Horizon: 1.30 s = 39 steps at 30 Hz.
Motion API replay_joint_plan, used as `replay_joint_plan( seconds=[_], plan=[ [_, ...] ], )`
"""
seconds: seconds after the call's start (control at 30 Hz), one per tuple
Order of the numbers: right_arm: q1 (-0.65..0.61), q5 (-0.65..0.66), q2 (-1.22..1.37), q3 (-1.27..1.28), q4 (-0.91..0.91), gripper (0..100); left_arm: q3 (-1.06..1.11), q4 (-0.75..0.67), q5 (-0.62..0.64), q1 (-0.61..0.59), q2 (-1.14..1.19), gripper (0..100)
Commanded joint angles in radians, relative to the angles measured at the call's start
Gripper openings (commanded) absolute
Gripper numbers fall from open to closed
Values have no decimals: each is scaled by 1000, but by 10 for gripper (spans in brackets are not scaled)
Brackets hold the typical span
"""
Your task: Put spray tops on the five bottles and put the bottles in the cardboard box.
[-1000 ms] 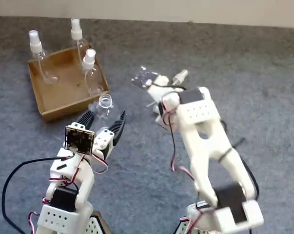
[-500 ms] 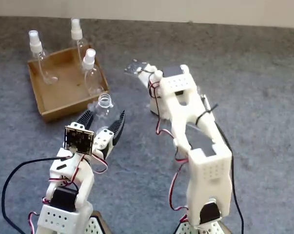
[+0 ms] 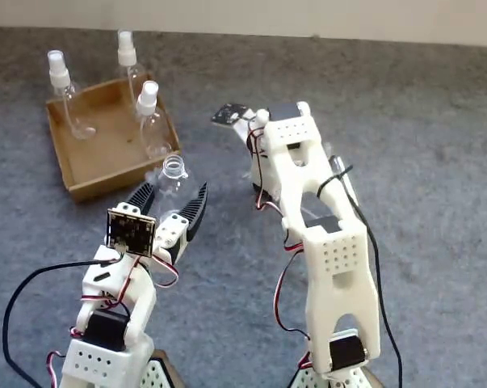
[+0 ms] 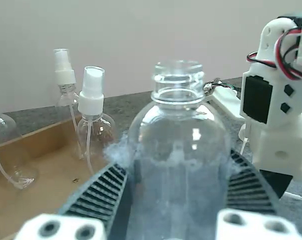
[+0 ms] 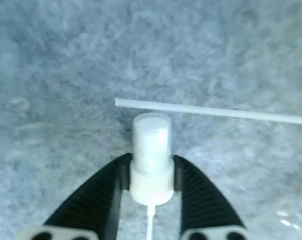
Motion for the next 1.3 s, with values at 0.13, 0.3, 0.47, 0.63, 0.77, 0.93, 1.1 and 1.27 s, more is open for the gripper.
replay_joint_plan(
  seconds=[0.13, 0.3, 0.47, 0.63, 0.77, 0.93, 1.1, 1.27],
  plan=[
    [44, 5, -19, -343, 231, 5, 19, -25, 12, 39, -13, 136],
    [73, -112, -22, -470, 236, 5, 19, -23, 12, 87, -13, 136],
    [107, -333, -22, -654, 237, 5, 19, -23, 12, 148, -13, 136],
    [128, -445, -90, -828, 239, 5, 19, -23, 11, 205, -10, 136],
    [122, -483, -278, -786, 239, 5, 19, -23, 11, 219, -10, 136],
    [107, -482, -581, -602, 237, 6, 19, -23, 12, 236, -10, 136],
    [107, -482, -874, -398, 236, 6, 19, -21, 12, 364, -10, 136],
    [107, -483, -1110, -255, 234, 6, 19, -21, 11, 553, -10, 136]
  ],
)
